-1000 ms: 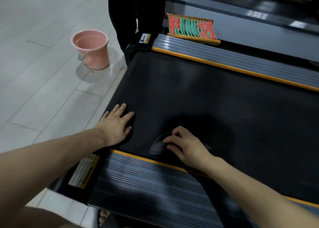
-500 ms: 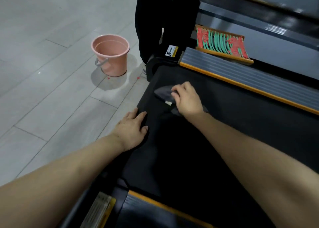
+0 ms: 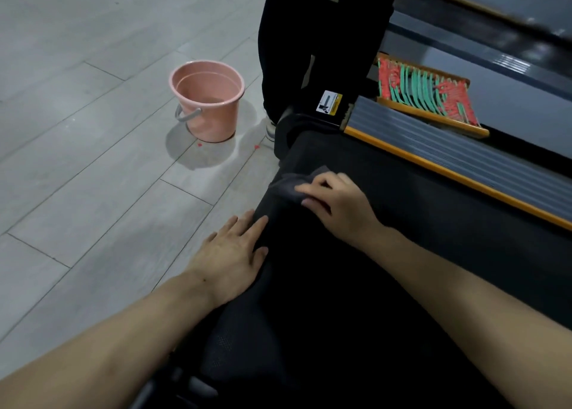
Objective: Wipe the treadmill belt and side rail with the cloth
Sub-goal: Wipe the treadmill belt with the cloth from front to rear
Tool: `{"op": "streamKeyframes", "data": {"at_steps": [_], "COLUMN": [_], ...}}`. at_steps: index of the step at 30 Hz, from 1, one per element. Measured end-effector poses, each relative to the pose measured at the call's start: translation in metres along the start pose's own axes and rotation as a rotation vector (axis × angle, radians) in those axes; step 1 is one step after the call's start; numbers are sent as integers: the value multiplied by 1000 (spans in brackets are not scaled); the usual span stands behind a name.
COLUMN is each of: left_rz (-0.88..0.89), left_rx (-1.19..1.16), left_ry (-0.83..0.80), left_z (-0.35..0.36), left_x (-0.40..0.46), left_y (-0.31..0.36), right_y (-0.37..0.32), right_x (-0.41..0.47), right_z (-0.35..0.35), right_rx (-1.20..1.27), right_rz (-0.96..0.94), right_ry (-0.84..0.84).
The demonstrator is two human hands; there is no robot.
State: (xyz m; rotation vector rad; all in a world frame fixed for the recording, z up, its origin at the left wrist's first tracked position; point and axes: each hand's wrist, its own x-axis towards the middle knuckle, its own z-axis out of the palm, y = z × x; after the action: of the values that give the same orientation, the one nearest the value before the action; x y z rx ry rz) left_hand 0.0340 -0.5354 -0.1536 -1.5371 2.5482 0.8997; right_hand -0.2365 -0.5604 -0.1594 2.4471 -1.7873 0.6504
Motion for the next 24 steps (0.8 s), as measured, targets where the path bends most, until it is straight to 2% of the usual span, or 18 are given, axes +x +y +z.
{"op": "streamKeyframes", "data": {"at_steps": [3, 9, 11, 12, 15, 18, 21, 24], "left_rz": [23, 31, 28, 25, 34, 29, 26, 32], "left_rx": [11, 30, 9, -6, -21, -32, 2, 38], "left_ry": [21, 20, 6, 7, 15, -1, -22, -17], "left_z": [2, 0, -4, -5, -7, -8, -9, -10], "left_x": [3, 8, 7, 6, 3, 3, 3, 4], "left_y": [-1, -1, -1, 0, 3, 2, 1, -1], "right_y": [20, 53, 45, 38, 13, 20, 44, 45], "right_x": [24, 103, 104, 99, 66, 75, 115, 124], "right_z": [3, 22, 21, 18, 13, 13, 19, 33], "right_rx": [-69, -155, -114, -82, -9, -97, -203, -198], "right_rz": [-68, 315, 368, 336, 87, -52, 110, 278], "right_ry": [-19, 80, 16, -30, -103, -119, -44, 27]}}
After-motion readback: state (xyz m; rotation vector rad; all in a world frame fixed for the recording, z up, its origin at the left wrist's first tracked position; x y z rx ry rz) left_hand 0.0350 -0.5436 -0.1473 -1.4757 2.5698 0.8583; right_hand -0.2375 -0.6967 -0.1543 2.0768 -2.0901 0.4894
